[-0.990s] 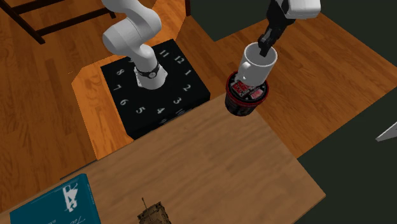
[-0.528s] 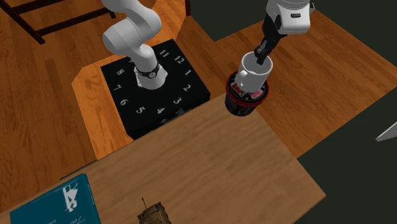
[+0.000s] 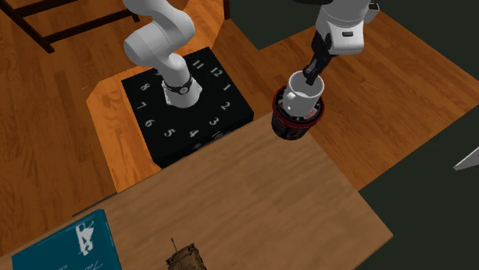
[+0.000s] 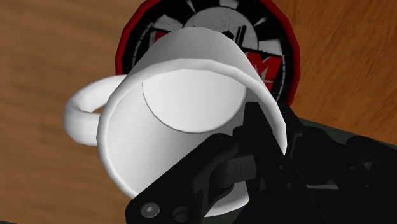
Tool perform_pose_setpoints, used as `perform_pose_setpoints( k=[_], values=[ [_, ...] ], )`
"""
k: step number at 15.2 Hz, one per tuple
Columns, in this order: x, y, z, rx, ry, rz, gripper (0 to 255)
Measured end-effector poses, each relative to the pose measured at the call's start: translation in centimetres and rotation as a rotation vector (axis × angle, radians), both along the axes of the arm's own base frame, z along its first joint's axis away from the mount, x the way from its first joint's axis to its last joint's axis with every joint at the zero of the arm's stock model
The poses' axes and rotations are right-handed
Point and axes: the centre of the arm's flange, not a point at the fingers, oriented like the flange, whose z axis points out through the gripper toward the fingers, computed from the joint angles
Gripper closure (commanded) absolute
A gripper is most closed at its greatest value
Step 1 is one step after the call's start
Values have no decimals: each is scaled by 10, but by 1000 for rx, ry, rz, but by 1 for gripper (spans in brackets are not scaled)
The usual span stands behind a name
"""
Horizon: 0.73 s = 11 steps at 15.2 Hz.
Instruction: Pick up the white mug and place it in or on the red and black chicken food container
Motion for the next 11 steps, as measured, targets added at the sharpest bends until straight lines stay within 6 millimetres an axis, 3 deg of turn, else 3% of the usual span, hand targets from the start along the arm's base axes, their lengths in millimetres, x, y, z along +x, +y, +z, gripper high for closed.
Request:
perform_pose_setpoints(
  k=[4,5,11],
  values=[
    [0,0,-1,0,-1,0,255],
    [0,0,-1,0,-1,0,0],
    [0,0,-1,0,-1,0,0]
  ],
)
